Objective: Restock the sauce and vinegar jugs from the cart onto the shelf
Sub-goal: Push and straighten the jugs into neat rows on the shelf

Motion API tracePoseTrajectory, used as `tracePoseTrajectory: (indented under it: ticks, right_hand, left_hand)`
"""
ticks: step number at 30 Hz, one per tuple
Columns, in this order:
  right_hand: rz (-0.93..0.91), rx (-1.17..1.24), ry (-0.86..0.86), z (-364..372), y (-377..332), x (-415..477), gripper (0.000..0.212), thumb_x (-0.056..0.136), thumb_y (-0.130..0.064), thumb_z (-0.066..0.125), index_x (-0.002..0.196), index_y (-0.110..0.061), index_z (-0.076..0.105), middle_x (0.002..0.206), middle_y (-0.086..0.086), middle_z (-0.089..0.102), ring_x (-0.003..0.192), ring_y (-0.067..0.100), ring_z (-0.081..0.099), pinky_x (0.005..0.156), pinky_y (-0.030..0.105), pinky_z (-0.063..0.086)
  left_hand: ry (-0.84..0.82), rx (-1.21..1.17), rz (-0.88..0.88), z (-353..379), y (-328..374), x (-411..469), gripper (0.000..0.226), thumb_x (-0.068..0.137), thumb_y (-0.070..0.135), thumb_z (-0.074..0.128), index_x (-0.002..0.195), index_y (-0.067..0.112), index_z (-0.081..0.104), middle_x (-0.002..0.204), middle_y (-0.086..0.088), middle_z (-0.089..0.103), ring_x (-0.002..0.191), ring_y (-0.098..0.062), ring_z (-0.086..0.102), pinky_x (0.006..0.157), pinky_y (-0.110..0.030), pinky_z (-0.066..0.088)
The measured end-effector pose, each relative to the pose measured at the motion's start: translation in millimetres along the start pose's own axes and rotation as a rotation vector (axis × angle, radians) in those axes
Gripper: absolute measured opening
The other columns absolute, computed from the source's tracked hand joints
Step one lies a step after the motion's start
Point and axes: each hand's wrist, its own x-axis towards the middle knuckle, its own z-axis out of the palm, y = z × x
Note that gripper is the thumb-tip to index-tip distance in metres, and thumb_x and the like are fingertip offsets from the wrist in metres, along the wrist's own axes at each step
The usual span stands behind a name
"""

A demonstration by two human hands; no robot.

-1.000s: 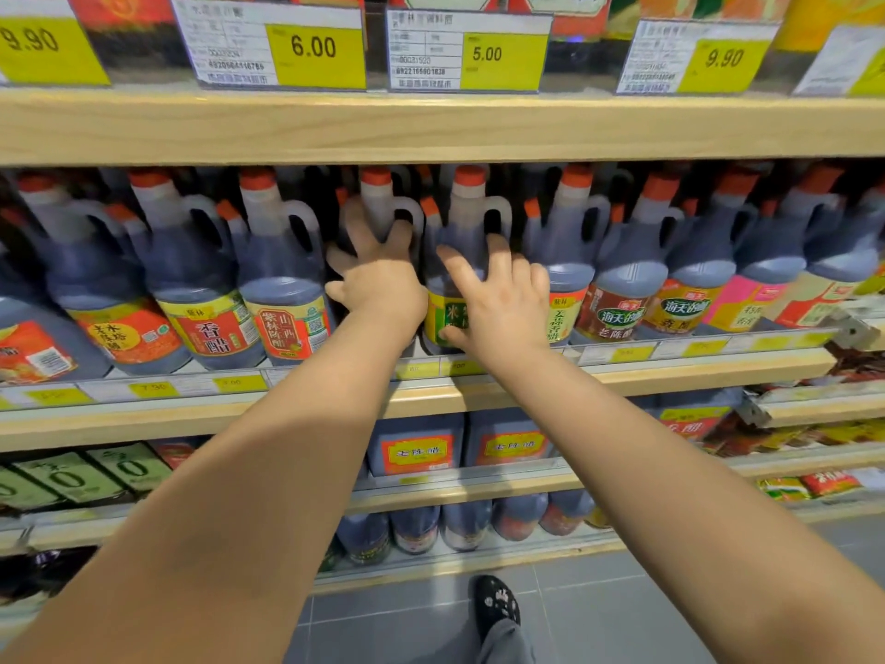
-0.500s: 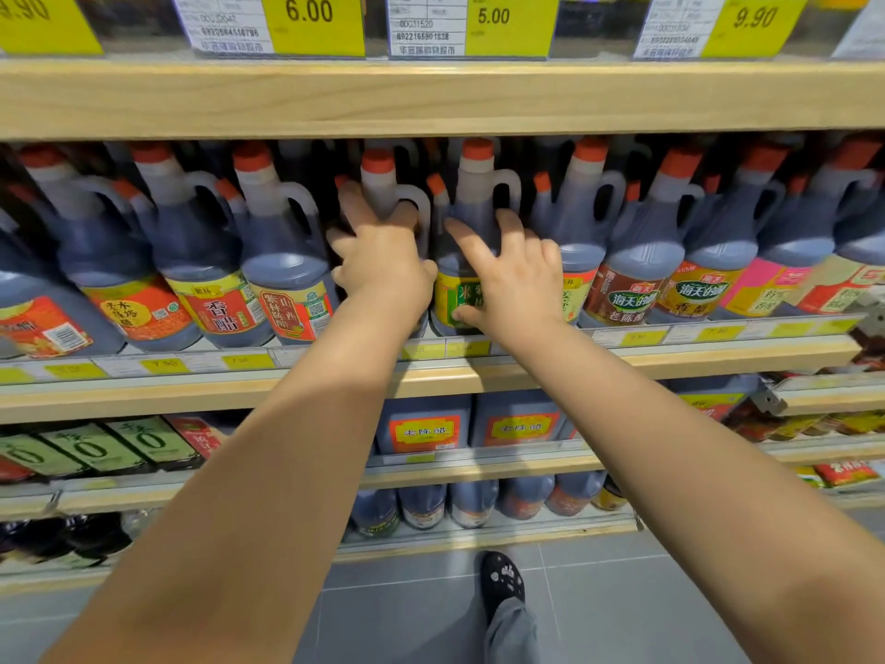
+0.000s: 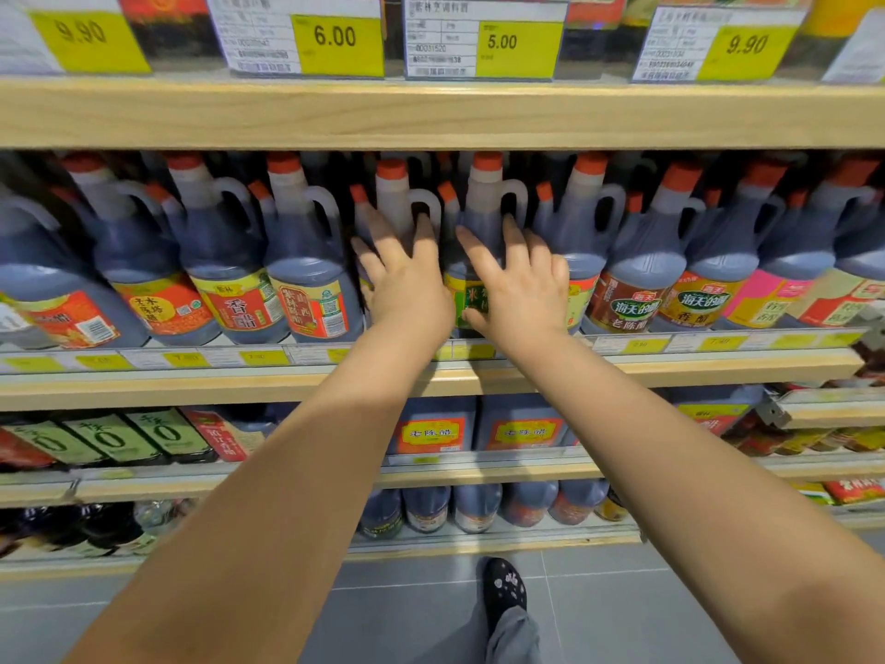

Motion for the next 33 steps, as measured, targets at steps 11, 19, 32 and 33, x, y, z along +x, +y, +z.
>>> tracePoseTrajectory:
  ticks: [11,19,32,33]
  right_hand:
    - [-0.080,0.172,0.029,-49.6,-115.5,-56.0,0.071,0.083,-0.041,0.058,0.146,-0.029,0.027,0.153,0.003,0.027,0.139,0.027,0.025,0.101,0.045,0.030]
    - [-0.018,0.165,-0.015,-90.8,-190.3,-79.3,0.073,0.083,-0.042,0.061,0.145,-0.028,0.026,0.149,0.007,0.032,0.127,0.032,0.040,0.094,0.046,0.039]
    - [0.034,0.077,-0.037,-35.5,-198.5,14.9,0.082,0.078,-0.041,0.067,0.144,-0.025,0.022,0.145,0.022,0.028,0.107,0.039,0.054,0.079,0.042,0.048]
    - [0.035,0.066,-0.041,-31.8,-198.3,19.2,0.082,0.078,-0.042,0.067,0.144,-0.025,0.022,0.144,0.024,0.028,0.103,0.039,0.055,0.076,0.042,0.048]
  left_hand:
    - [0.078,-0.050,0.055,-108.2,-150.4,-72.4,0.061,0.081,0.026,0.061,0.137,0.019,0.039,0.153,-0.011,0.019,0.139,-0.036,0.025,0.108,-0.047,0.030]
    - [-0.035,0.003,0.178,-162.3,-210.4,-105.5,0.070,0.083,0.028,0.060,0.145,0.022,0.028,0.154,-0.006,0.024,0.140,-0.028,0.025,0.111,-0.046,0.031]
    - [0.013,0.148,0.061,-105.8,-191.4,13.7,0.070,0.080,0.035,0.062,0.140,0.034,0.025,0.152,-0.014,0.006,0.137,-0.037,0.016,0.104,-0.048,0.031]
    - [0.017,0.177,0.051,-100.2,-188.9,19.1,0.069,0.080,0.038,0.062,0.139,0.034,0.026,0.151,-0.014,0.009,0.136,-0.038,0.015,0.105,-0.048,0.029]
